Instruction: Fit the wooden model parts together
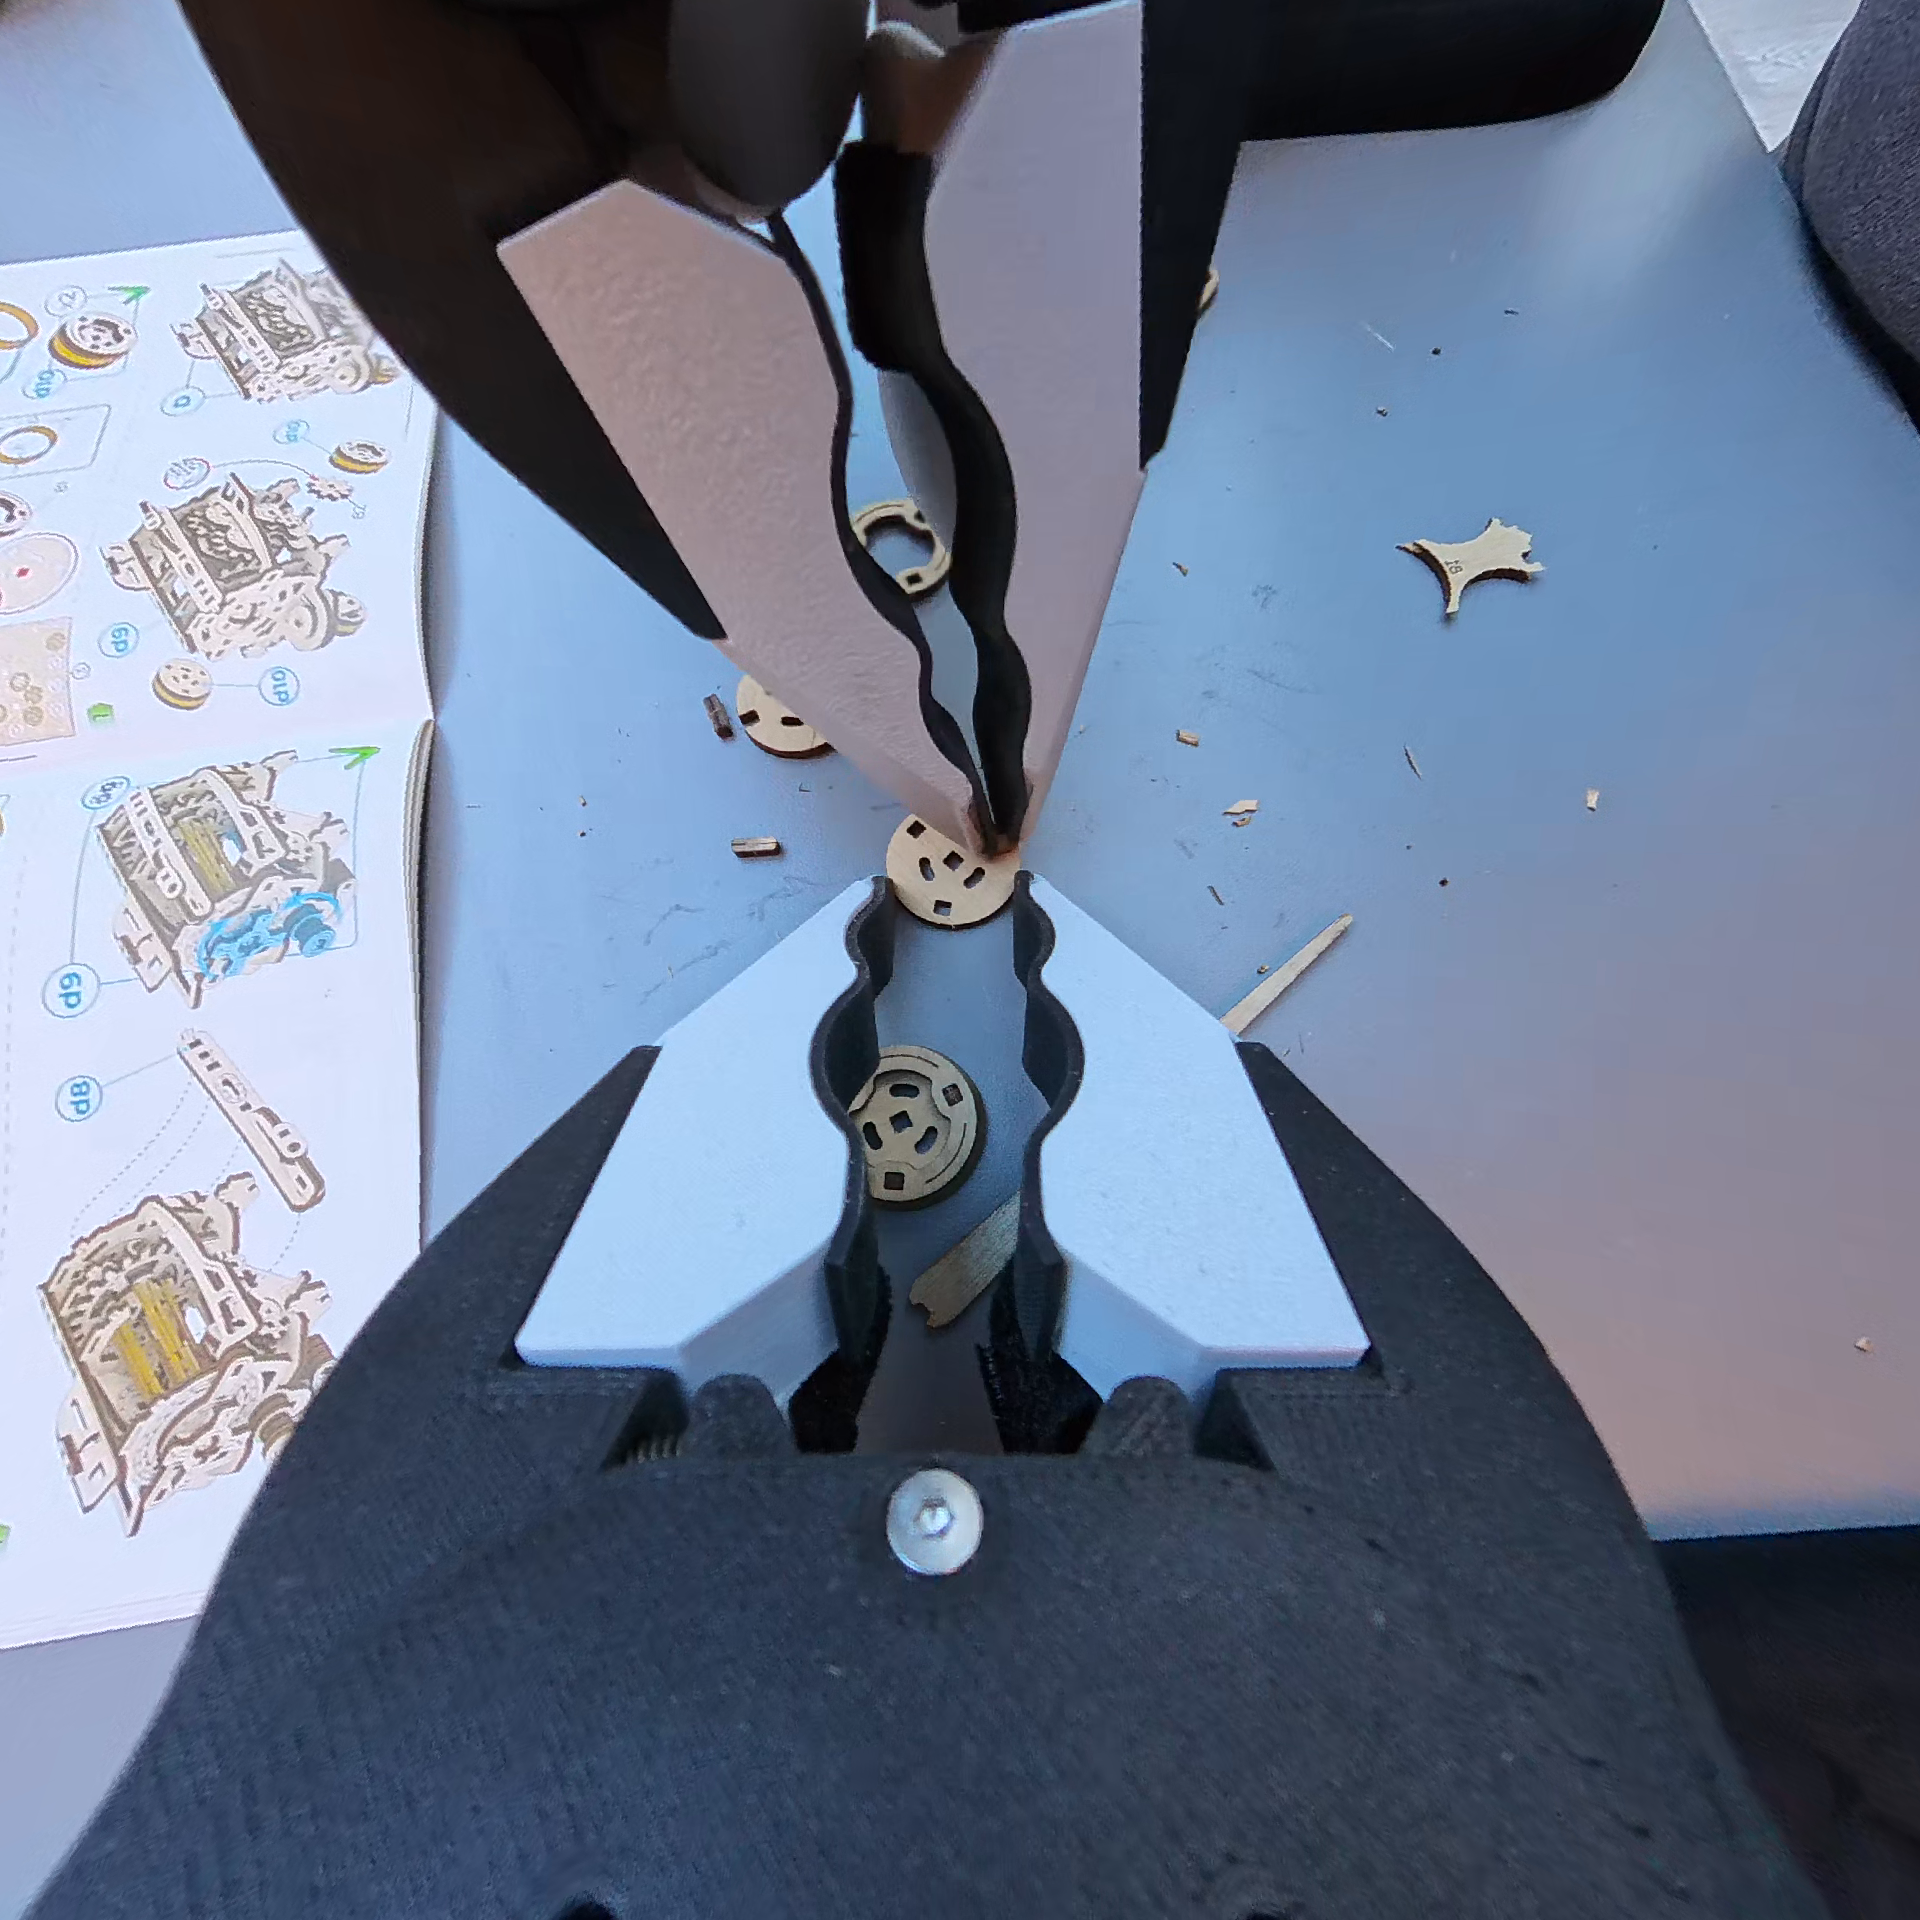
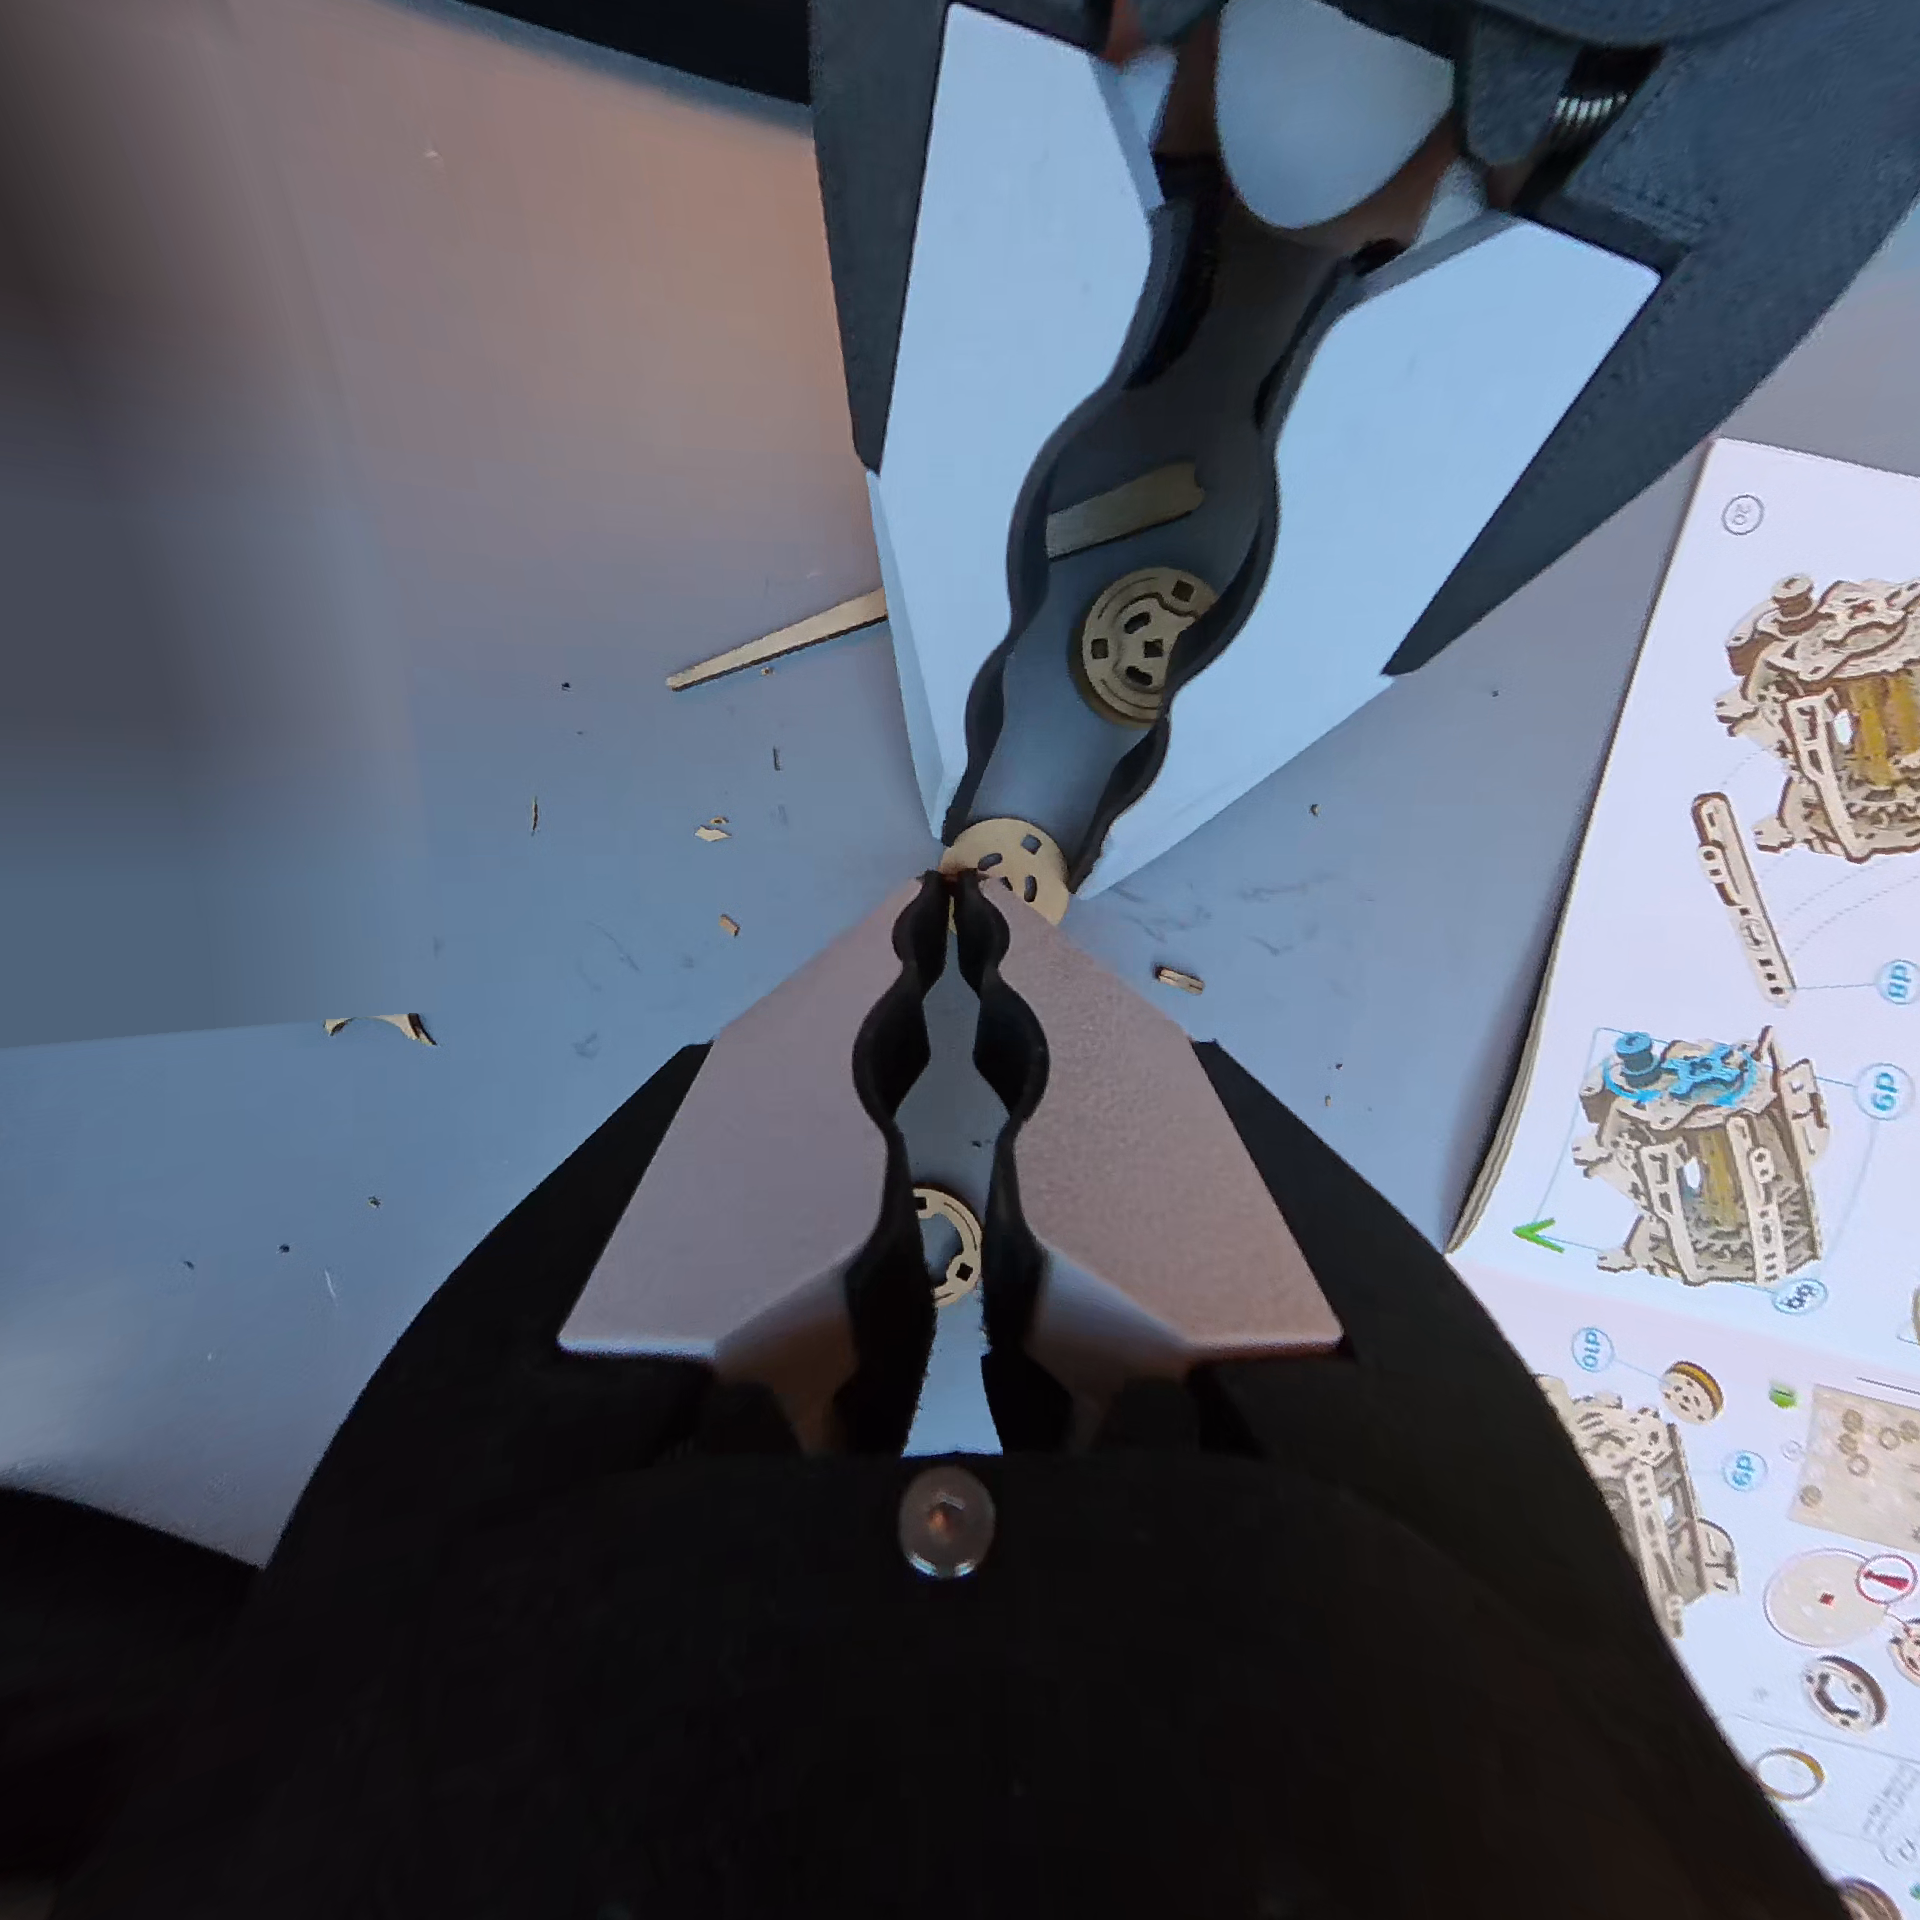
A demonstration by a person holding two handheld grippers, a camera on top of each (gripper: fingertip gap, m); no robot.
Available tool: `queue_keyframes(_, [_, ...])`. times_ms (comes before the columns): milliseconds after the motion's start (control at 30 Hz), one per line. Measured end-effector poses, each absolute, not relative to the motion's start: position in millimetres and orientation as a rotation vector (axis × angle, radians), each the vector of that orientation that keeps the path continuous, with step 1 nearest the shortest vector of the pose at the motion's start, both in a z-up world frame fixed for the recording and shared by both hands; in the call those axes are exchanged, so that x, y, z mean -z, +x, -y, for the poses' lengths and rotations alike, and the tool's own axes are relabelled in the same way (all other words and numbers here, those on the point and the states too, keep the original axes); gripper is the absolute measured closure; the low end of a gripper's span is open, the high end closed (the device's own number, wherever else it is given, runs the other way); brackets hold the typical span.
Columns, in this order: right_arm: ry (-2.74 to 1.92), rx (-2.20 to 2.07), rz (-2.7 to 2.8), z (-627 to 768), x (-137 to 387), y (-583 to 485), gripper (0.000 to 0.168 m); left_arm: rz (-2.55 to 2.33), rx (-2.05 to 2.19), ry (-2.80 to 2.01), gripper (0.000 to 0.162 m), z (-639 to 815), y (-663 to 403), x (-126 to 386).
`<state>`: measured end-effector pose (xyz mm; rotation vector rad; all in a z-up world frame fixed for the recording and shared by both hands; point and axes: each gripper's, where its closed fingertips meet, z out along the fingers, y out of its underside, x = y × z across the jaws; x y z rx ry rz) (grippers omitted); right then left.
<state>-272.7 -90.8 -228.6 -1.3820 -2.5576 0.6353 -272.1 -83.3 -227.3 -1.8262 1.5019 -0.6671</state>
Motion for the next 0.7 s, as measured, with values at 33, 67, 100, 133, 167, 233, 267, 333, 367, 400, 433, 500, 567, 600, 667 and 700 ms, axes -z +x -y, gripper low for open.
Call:
queue_keyframes(33, [-1.384, -0.642, 2.544, 90.7, 228.6, -272.9, 0.167, -1.502, 0.666, -1.826, 0.141, 83.4, -272.3, 227.3])
queue_keyframes(67, [-1.388, -0.644, 2.531, 90.8, 228.5, -273.0, 0.167, -1.502, 0.666, -1.825, 0.141, 83.4, -272.5, 227.2])
queue_keyframes(100, [-1.393, -0.638, 2.524, 90.9, 228.6, -272.7, 0.167, -1.501, 0.667, -1.826, 0.141, 83.4, -272.3, 227.3])
queue_keyframes(133, [-1.395, -0.642, 2.517, 91.1, 228.5, -272.9, 0.166, -1.501, 0.668, -1.827, 0.141, 83.3, -272.2, 227.3])
queue_keyframes(167, [-1.385, -0.651, 2.511, 91.1, 228.3, -273.5, 0.166, -1.501, 0.668, -1.827, 0.141, 83.4, -272.3, 227.3])
queue_keyframes(233, [-1.365, -0.602, 2.522, 89.7, 228.5, -273.0, 0.166, -1.501, 0.671, -1.828, 0.141, 83.3, -272.3, 227.3])
queue_keyframes(267, [-1.363, -0.549, 2.518, 86.2, 228.3, -273.3, 0.16, -1.501, 0.672, -1.828, 0.141, 83.3, -272.3, 227.3])
queue_keyframes(333, [-1.348, -0.482, 2.497, 80.8, 224.2, -274.7, 0.149, -1.502, 0.671, -1.827, 0.141, 83.5, -272.4, 227.3])
queue_keyframes(367, [-1.35, -0.508, 2.49, 83.7, 220.5, -275.4, 0.148, -1.503, 0.671, -1.827, 0.141, 83.5, -272.2, 227.3])
queue_keyframes(400, [-1.358, -0.548, 2.482, 87.9, 216.7, -276.1, 0.148, -1.503, 0.671, -1.826, 0.141, 83.5, -272.4, 227.3])
queue_keyframes(433, [-1.367, -0.579, 2.488, 92.2, 214.4, -275.3, 0.148, -1.503, 0.67, -1.826, 0.141, 83.6, -272.5, 227.3])
queue_keyframes(500, [-1.383, -0.55, 2.487, 92.1, 215.2, -274.7, 0.152, -1.503, 0.672, -1.827, 0.141, 83.6, -272.3, 227.3])
queue_keyframes(567, [-1.393, -0.527, 2.482, 89.9, 218.9, -275.9, 0.16, -1.503, 0.672, -1.826, 0.141, 83.6, -272.6, 227.2])
queue_keyframes(600, [-1.411, -0.519, 2.48, 89.0, 221.1, -276.1, 0.16, -1.503, 0.672, -1.826, 0.141, 83.6, -272.4, 227.2])
queue_keyframes(667, [-1.429, -0.522, 2.482, 89.7, 223.7, -276.3, 0.162, -1.504, 0.671, -1.825, 0.141, 83.6, -272.5, 227.2])
queue_keyframes(700, [-1.432, -0.536, 2.475, 90.6, 223.7, -277.6, 0.162, -1.504, 0.671, -1.825, 0.141, 83.6, -272.5, 227.2])
